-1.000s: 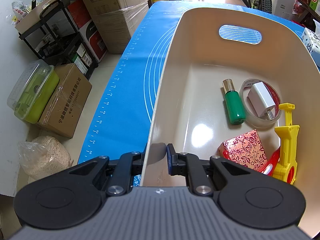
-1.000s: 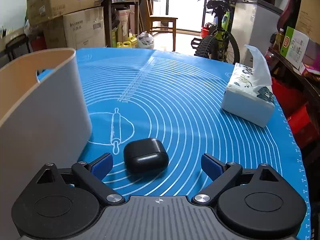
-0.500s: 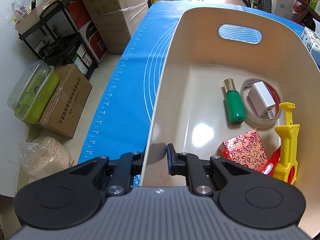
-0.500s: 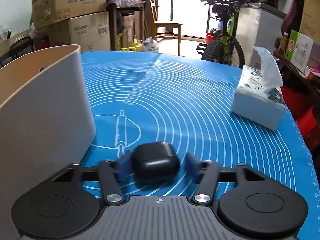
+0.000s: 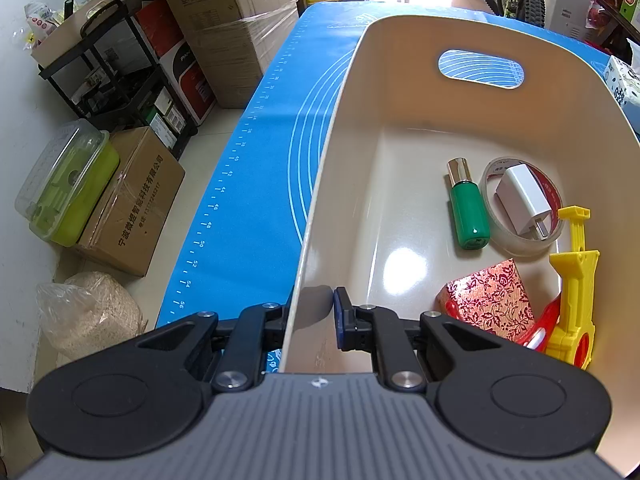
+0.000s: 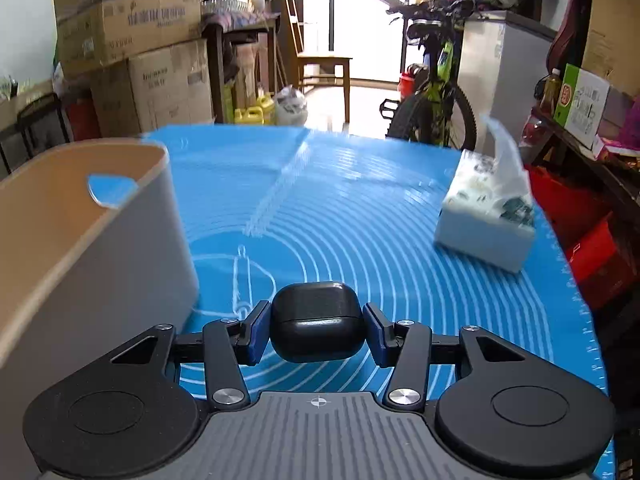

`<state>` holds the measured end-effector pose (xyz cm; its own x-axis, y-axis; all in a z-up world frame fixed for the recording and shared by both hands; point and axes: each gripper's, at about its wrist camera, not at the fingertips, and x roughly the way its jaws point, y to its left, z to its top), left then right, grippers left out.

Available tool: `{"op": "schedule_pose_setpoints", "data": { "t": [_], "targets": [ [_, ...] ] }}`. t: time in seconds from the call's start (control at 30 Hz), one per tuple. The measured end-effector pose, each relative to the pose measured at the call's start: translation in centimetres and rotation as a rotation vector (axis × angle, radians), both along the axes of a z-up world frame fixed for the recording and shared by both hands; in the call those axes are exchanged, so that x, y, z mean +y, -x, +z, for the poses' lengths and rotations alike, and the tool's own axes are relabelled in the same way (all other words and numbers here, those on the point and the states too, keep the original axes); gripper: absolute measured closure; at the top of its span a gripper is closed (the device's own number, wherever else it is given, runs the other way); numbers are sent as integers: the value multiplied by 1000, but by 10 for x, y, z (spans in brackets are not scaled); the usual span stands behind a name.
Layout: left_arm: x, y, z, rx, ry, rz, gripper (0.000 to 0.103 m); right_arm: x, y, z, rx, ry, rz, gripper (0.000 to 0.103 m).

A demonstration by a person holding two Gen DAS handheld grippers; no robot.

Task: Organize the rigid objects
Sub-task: 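Carry the earbud case with the right tool and release it into the basket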

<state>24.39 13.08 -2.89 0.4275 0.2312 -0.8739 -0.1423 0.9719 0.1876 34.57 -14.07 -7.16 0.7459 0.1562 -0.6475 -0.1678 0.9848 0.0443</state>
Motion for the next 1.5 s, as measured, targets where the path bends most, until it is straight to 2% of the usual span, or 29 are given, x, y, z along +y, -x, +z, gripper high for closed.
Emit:
{"op": "schedule_pose_setpoints", "data": {
  "t": [0.33,0.53,0.8,1.13,1.23,1.37,1.43,1.5],
  "targets": [
    [-1,1,0,-2,-2,8,86,8,35,67,-112,-108,22,49],
    [-1,1,1,-2,-4,8,85,34,52,89,-160,-173,95,49],
    [-2,1,1,-3,-4,8,85,86,67,79,-84,-135,241,49],
    [-2,1,1,-2,-4,9,86,128,79,50,47,-50,335,49],
    [-2,1,1,-3,-4,8,86,137,85,47,37,24,358,49],
    [-1,0,2,-4,-3,12,85,134,84,52,49,-7,355,49],
    [-2,-1,2,-5,-2,14,85,131,84,56,50,-27,352,41],
    [-1,0,2,-6,2,19,85,127,86,61,39,-34,343,37]
  ]
}}
